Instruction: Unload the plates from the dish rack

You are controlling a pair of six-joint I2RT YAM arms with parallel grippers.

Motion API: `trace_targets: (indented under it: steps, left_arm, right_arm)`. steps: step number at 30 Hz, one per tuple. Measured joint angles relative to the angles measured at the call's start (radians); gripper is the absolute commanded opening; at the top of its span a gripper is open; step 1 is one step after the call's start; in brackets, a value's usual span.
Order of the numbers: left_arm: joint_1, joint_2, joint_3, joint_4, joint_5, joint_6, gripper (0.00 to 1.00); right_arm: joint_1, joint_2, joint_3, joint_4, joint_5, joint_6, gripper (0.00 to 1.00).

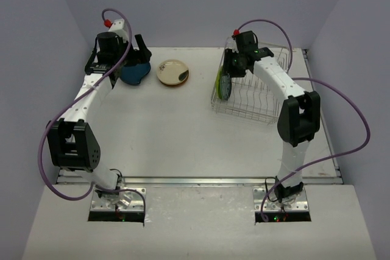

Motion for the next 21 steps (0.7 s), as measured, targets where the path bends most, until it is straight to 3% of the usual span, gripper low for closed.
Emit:
trace_targets:
  steps: [13,21]
  left_arm:
    - [0.000,0.000,-0.002,-0.014,0.000,0.010,0.91]
    - [0.000,0.000,-0.002,-0.015,-0.002,0.014,0.91]
  right_arm:
    - [0.000,0.050,0.042,0.011,0.018,-0.024,0.44]
    - [0.000,0.094,0.075,0.018,0.015,-0.025,0.33]
